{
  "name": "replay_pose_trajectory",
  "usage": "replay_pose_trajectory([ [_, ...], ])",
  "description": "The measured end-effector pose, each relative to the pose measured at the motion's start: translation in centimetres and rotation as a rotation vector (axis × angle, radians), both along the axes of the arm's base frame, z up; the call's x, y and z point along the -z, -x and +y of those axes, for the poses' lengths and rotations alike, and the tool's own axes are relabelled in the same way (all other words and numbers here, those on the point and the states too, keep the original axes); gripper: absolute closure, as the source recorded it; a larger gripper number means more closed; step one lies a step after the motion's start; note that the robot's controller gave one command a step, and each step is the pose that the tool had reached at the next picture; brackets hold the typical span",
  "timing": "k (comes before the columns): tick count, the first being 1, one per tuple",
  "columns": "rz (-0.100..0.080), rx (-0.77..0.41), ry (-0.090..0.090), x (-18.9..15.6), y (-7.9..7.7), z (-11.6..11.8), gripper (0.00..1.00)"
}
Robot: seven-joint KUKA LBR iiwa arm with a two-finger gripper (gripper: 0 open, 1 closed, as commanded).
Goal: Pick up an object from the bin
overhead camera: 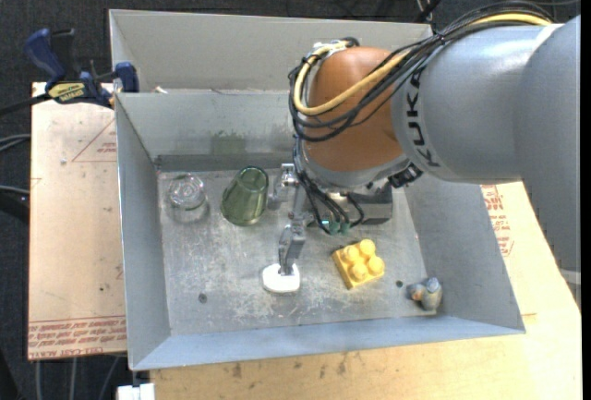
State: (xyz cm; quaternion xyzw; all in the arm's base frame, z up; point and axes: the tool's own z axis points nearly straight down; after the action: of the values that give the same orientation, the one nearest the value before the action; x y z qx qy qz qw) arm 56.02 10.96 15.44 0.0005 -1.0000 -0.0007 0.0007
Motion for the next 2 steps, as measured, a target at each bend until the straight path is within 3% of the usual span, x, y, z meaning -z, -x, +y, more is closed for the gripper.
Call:
replay_pose_trajectory([
  [1, -0.002, 0.002, 0.0, -0.06, -0.07, -0.04, 1.0],
  [2, -0.002, 0.003, 0.0, -0.06, -0.07, -0.06, 0.0],
])
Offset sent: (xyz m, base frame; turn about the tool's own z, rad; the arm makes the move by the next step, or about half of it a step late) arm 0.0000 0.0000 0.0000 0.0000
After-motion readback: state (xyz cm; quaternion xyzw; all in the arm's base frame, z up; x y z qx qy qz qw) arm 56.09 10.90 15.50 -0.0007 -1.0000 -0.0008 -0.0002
